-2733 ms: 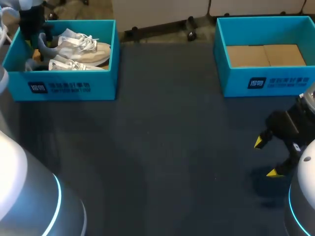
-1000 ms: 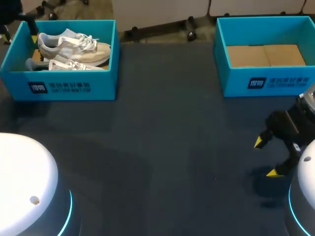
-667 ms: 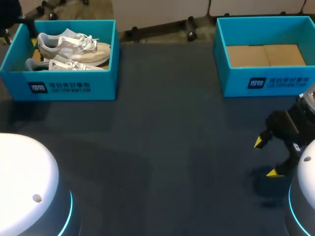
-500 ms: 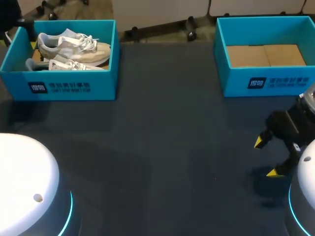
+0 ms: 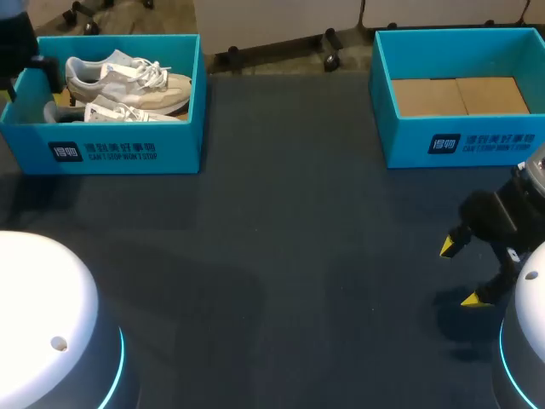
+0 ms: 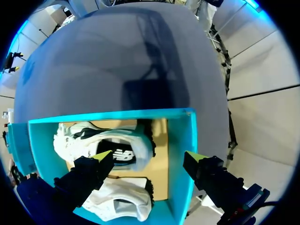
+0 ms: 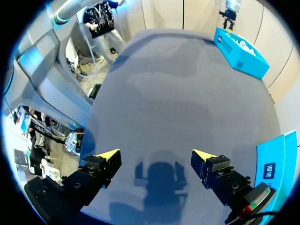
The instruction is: Take the shoe out of the shoebox, open the shoe tongue, remove and reinsert the insole, then place the shoe into the shoebox
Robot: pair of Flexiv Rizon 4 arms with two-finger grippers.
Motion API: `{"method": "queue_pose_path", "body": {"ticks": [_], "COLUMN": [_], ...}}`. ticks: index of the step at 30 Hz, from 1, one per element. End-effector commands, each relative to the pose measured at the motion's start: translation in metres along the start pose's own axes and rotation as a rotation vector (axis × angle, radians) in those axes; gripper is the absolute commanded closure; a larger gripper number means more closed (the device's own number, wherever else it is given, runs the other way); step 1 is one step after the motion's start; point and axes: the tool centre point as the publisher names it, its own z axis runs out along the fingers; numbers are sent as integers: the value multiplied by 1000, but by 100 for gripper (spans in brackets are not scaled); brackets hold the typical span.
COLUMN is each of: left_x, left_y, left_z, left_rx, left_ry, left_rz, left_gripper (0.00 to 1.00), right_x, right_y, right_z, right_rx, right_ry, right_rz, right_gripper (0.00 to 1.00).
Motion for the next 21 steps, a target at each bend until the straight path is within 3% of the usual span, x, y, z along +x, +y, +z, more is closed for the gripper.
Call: {"method": "queue_pose_path", "body": {"ticks": [1, 6, 11, 21], "left_x": [0, -4, -10, -7], "left_y": [11, 12, 10, 6], "left_z": [15, 21, 29, 45], "left_rx": [12, 25, 36, 57], "left_ry": [-1, 7, 18, 31], "left_rz": [0, 13, 22, 1], "left_gripper": [0, 0, 7, 7], "right_x": [0, 0, 0, 0], "right_y": [0, 0, 0, 0], "right_z": [1, 1, 1, 1], "right_rx": [3, 3, 3, 3], "right_ry": [0, 0, 0, 0], "right_rz": [0, 0, 0, 0], "right_gripper": [0, 0, 0, 0]}}
